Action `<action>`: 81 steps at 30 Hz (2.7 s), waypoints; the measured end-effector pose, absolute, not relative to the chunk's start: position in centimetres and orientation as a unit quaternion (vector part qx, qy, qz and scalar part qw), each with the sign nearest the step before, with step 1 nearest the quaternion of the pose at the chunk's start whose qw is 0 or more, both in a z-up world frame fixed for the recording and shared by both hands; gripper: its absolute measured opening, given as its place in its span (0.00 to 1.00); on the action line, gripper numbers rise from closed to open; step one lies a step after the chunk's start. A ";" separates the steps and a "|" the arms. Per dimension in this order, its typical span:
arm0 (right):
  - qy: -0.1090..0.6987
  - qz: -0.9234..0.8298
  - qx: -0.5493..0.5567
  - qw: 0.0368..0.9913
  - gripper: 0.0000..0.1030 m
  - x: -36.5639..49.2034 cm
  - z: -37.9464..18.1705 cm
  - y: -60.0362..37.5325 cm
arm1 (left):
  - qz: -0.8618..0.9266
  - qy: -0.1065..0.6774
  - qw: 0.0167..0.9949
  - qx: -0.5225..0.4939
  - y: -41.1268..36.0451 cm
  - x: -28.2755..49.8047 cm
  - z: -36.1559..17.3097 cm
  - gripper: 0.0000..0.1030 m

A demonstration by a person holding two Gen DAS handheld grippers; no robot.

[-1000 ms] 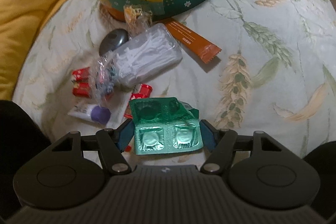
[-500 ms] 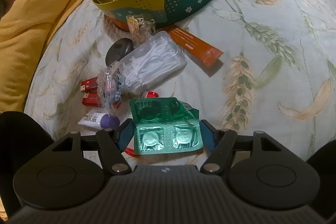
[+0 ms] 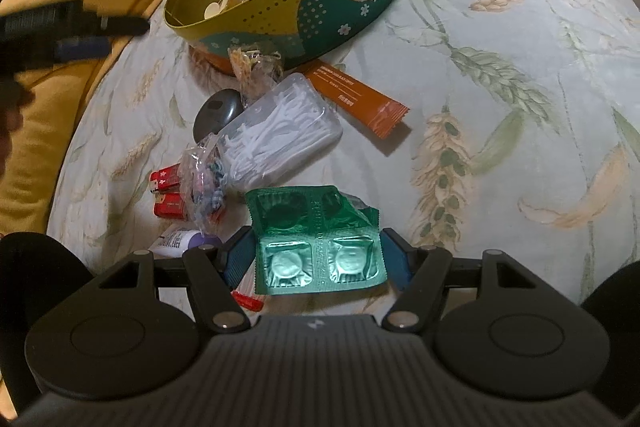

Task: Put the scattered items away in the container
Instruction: 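Move the left tool to the bagged blue toy and close on it, then drop the blister pack into the tin with the right gripper while the left holds the bagged toy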

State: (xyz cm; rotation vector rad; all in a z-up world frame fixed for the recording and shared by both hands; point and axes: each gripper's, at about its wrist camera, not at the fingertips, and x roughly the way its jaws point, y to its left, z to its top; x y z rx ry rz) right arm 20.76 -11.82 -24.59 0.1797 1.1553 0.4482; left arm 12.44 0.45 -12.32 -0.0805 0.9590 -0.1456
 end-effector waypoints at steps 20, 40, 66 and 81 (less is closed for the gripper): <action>0.517 0.180 0.102 0.830 0.67 21.0 -24.0 -13.0 | -0.155 0.489 0.858 0.005 -5.0 7.4 -17.2 0.81; 0.473 0.149 0.129 0.859 0.67 20.2 -20.7 -16.2 | -0.165 0.507 0.845 -0.034 -5.4 8.0 -19.1 0.42; 0.439 0.172 0.067 0.879 0.67 22.4 -14.9 -14.1 | -0.113 0.457 0.868 -0.155 2.1 4.3 -16.1 0.23; 0.395 0.215 0.021 0.893 0.67 27.6 -9.9 -9.8 | -0.110 0.459 0.865 -0.169 2.4 4.2 -17.0 0.23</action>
